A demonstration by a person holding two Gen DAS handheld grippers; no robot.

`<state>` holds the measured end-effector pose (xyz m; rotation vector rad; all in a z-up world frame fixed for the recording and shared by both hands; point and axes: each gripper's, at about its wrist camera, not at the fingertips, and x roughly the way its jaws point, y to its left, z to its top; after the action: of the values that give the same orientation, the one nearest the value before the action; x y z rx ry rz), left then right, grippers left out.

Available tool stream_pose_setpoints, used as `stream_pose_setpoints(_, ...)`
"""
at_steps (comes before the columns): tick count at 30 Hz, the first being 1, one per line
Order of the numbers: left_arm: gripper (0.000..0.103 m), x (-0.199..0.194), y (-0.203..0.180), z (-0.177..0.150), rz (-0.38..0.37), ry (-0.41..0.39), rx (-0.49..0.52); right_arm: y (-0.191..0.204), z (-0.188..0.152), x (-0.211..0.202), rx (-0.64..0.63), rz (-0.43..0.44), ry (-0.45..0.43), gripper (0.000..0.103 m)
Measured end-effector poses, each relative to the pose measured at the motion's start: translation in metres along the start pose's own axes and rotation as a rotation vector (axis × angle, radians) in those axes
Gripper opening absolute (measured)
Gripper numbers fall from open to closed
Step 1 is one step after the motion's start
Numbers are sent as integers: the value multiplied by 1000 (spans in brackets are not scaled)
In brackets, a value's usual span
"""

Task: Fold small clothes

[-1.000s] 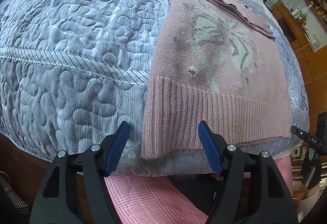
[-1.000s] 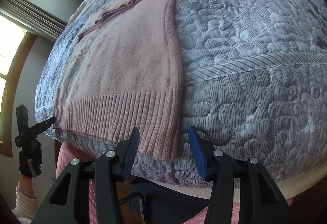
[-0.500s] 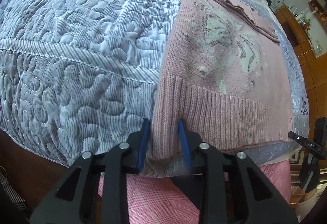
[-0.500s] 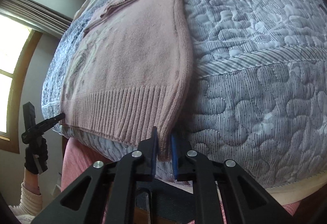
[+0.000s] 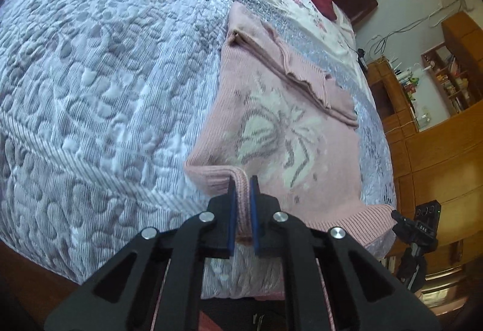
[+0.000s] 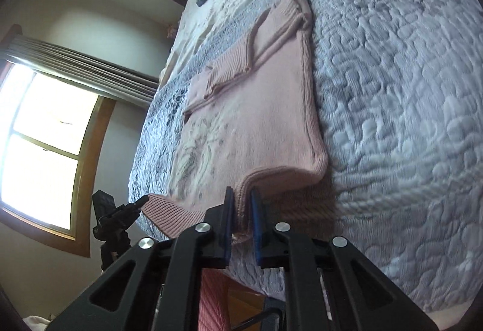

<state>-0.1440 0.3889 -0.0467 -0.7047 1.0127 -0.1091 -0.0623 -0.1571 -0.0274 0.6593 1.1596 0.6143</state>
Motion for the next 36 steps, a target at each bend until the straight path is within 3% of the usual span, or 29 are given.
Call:
stream_pose_setpoints(8, 6, 42, -4, 72, 25, -36, -43, -25, 62, 24, 83, -9, -3, 11)
stream_pose_setpoints(14, 8, 85, 1, 102, 76, 6, -58, -56, 87, 52, 161, -61, 18, 11)
stream_pose_setpoints(17, 12, 96, 6, 108, 70, 32, -88, -66, 93, 61, 167, -91, 29, 16)
stream_pose_setpoints(19, 13, 97, 10, 110, 49, 40, -111, -74, 97, 58, 196, -110, 19, 30)
stream_pose_setpoints(22, 32, 85, 17, 109, 13, 26, -151, -83, 101, 42, 220, -99, -18, 33)
stream_pose_setpoints(23, 44, 78, 19, 108, 21, 5, -153, -82, 101, 36, 215, -95, -27, 33)
stream_pose_setpoints(25, 45, 61, 21, 104, 6, -34, -153, -74, 100, 27, 176, -100, -33, 34)
stream_pose_setpoints(27, 45, 49, 24, 101, 0, -48, -149, -63, 97, 24, 122, -124, -21, 40)
stream_pose_setpoints(30, 47, 43, 19, 97, 62, -42, -80, -42, 98, 30, 27, -178, 7, 49)
stream_pose_setpoints(36, 55, 70, 0, 100, 170, 24, 87, -12, 102, 70, -114, -282, 93, 49)
